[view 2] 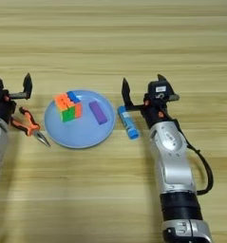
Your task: Move the objects on the table
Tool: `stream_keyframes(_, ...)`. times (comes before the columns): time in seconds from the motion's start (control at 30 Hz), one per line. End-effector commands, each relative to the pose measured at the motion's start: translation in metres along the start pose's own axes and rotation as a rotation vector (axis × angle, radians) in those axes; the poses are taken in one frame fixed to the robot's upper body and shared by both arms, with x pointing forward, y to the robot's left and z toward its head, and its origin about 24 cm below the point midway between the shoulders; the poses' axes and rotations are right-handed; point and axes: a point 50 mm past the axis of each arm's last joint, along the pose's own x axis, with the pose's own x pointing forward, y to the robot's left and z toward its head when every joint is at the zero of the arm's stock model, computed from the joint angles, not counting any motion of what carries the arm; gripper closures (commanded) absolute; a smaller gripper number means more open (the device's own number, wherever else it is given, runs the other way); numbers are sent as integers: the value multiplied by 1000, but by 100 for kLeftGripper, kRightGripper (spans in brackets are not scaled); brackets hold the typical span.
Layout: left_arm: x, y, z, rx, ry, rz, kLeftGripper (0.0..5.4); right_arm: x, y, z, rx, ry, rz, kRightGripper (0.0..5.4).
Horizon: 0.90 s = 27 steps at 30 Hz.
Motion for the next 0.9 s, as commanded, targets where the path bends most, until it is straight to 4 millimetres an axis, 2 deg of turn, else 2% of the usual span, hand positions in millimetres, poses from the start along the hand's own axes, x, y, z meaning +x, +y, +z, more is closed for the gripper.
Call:
stream_keyframes(0.03, -1, -1, -1, -4, 11, 1, 0, -1, -1, 1, 0, -4, 5, 3)
stream_keyframes(0.37, -1, 2, 0, 1, 6, 4, 0, -3, 0, 1, -21, -5, 9, 3)
stream_keyframes(0.9, -1, 3, -1, 4, 9, 4, 0, -2, 19, -8, -33, 40, 110, 3)
